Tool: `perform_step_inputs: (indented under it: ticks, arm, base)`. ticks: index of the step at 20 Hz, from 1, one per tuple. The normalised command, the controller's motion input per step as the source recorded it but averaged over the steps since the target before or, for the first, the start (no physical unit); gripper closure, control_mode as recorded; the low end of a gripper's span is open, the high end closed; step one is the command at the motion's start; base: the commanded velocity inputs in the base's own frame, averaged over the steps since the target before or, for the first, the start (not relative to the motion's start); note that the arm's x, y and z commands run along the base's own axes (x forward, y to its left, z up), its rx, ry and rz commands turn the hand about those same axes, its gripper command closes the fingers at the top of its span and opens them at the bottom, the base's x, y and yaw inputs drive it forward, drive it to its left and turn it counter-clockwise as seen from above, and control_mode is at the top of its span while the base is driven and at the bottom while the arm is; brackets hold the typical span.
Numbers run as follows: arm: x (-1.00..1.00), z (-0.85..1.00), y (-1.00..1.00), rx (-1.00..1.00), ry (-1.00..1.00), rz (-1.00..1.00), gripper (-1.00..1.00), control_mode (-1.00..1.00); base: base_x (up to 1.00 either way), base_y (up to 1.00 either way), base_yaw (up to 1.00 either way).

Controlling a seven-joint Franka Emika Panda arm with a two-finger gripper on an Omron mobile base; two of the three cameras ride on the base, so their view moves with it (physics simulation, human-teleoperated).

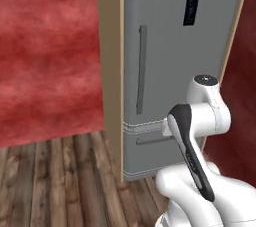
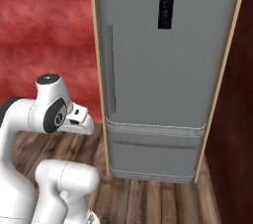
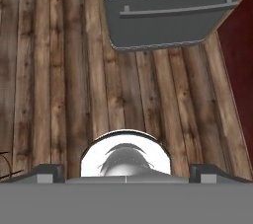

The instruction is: Place one of the steaks on the plate and the other in the bowl. Then place the bowl in the fridge.

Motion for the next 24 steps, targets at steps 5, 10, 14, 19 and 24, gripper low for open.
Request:
perform_step_inputs:
  ticks: [5,10,14,19,24]
  arm:
    - [0.0,0.0,0.0,0.0,0.0,0.0,-1.0,1.0]
    - [0.0,0.0,0.0,0.0,0.0,0.0,-1.0,1.0]
    - [0.0,0.0,0.0,0.0,0.0,0.0,-1.0,1.0]
    - [0.0,0.0,0.0,0.0,0.0,0.0,-1.0,1.0]
    - [0.0,0.0,0.0,0.0,0.0,0.0,-1.0,1.0]
  base:
    - [0.19,0.59,-0.04]
    - [0.39,0.65,-0.14]
    - [0.04,0.07,-0.04]
    - [-0.37,0.0,-0.25]
    - [-0.2,0.02,-0.12]
